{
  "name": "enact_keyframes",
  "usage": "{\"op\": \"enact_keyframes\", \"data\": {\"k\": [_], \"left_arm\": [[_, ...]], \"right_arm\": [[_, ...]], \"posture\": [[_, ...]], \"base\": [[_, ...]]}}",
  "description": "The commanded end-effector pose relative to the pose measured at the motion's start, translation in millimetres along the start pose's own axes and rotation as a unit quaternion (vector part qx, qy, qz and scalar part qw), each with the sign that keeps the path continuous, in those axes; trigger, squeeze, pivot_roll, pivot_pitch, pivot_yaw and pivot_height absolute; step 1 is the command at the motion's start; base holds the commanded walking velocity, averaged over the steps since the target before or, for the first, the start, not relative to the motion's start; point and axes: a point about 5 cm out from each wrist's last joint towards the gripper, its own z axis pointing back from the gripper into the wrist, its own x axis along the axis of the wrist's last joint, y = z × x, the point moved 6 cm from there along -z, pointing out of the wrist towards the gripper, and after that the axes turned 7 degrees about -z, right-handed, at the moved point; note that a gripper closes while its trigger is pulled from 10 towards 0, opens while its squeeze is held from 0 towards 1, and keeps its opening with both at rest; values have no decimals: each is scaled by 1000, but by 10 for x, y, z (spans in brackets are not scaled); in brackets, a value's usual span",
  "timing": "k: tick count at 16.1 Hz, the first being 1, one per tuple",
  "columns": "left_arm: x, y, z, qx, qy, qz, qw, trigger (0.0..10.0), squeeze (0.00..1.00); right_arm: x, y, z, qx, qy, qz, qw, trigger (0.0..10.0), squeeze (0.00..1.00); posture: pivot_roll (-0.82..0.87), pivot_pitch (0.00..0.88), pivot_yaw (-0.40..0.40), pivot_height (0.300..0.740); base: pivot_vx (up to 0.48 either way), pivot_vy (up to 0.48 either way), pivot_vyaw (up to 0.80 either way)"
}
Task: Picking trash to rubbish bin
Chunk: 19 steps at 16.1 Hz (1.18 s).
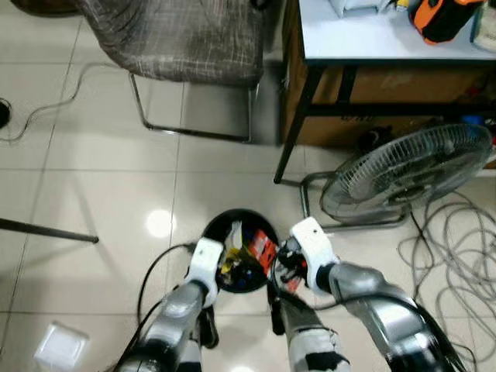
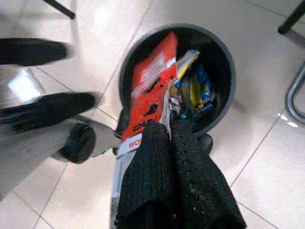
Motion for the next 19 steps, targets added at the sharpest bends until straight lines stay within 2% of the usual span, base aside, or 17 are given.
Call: {"op": "enact_keyframes", "data": {"k": [1, 4, 5, 6, 9, 11, 14, 15, 19], "left_arm": [[-85, -82, 130, -30, 10, 5, 999, 10000, 0], [32, -50, 581, -44, -6, -11, 999, 10000, 0], [93, -33, 687, -43, -9, -7, 999, 10000, 0], [129, -28, 759, -43, -10, -4, 999, 10000, 0], [248, -138, 1228, -78, 14, -8, 997, 10000, 0], [232, -127, 1401, -83, 36, -13, 996, 10000, 0], [252, -93, 1569, -87, 57, -13, 994, 10000, 0], [250, -127, 1698, -101, 75, -11, 992, 10000, 0], [130, -211, 1852, -118, 110, -5, 987, 10000, 0]], "right_arm": [[-147, -52, -55, -4, 18, -9, 1000, 10000, 0], [-190, -197, -237, -10, 26, -12, 1000, 10000, 0], [-230, -225, -286, -10, 34, -15, 999, 10000, 0], [-252, -233, -315, -9, 38, -13, 999, 10000, 0], [-366, -212, -510, 5, 57, -11, 998, 10000, 0], [-411, -190, -569, 9, 66, -1, 998, 10000, 0], [-437, -169, -625, 9, 71, 7, 997, 10000, 0], [-469, -148, -656, 9, 78, 18, 997, 10000, 0], [-380, -120, -706, 4, 70, 34, 997, 10000, 0]], "posture": [[-107, 389, 45, 740], [-25, 390, 65, 740], [-25, 390, 65, 740], [5, 393, 73, 740], [70, 401, 92, 740], [103, 405, 101, 740], [144, 414, 113, 740], [177, 421, 120, 740], [195, 426, 126, 740]], "base": [[0, 0, 0], [0, 0, 0], [0, 0, 0], [0, 0, 0], [0, 0, 0], [0, 0, 0], [0, 0, 0], [0, 0, 0], [0, 0, 0]]}}
